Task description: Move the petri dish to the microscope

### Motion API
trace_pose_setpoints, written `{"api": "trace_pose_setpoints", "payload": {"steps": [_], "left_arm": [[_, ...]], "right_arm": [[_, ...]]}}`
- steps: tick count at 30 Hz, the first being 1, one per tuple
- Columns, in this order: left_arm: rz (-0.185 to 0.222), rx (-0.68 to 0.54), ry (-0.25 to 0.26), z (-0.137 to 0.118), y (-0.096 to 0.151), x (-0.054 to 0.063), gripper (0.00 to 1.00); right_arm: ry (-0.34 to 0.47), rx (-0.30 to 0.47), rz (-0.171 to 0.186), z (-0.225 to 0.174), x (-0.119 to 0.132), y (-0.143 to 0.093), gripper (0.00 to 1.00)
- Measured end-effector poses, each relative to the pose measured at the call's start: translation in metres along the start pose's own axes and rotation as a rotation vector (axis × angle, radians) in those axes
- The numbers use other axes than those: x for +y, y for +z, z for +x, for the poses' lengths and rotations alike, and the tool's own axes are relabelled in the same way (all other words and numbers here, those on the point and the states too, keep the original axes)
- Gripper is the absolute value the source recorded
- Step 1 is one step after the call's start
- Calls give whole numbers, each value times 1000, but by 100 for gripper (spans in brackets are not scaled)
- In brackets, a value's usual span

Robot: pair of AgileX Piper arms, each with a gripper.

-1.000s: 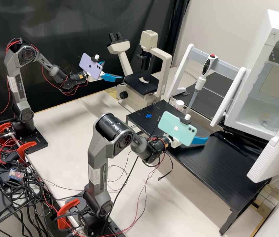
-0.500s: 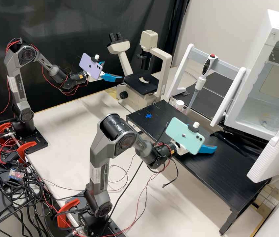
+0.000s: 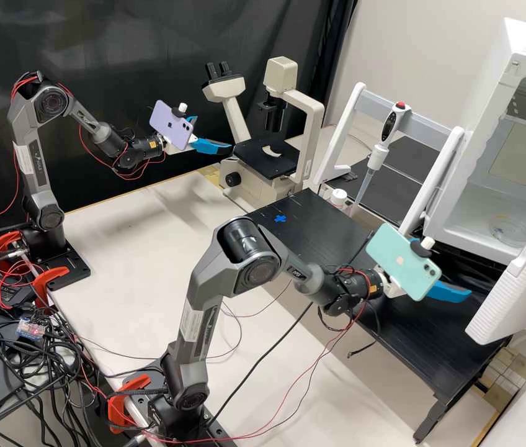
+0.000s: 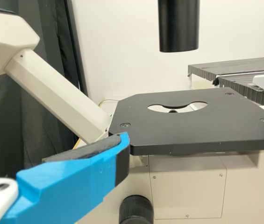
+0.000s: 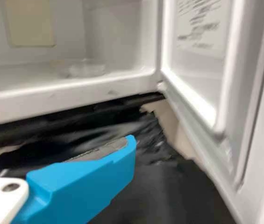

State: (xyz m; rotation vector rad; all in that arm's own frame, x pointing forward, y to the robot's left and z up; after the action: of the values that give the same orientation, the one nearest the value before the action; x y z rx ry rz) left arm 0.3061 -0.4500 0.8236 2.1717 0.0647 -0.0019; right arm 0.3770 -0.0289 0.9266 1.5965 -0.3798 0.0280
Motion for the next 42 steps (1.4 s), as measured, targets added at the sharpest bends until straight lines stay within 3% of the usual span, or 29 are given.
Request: {"api": "trace_pose_setpoints", "payload": {"steps": [5,12,22,29,32,34,35,42], "left_arm": [[0,0,0,0,0,0,100],[0,0,0,0,0,0,100],[0,0,0,0,0,0,100],[0,0,0,0,0,0,100],[0,0,0,0,0,0,100],[0,0,0,0,0,0,100],[0,0,0,0,0,0,100],[0,0,0,0,0,0,100]], "right_arm": [[28,-22,-45,35,10,-9,100],[76,-68,-37,75,23,-19,100],[85,-33,-65,108,30,-48,100],[62,-36,-82,129,17,-63,100],[24,-62,-83,139,5,-62,100],[0,-77,-102,146,-3,-59,100],[-7,-89,-92,149,-7,-57,100],[-8,-144,-111,166,-17,-51,100]]}}
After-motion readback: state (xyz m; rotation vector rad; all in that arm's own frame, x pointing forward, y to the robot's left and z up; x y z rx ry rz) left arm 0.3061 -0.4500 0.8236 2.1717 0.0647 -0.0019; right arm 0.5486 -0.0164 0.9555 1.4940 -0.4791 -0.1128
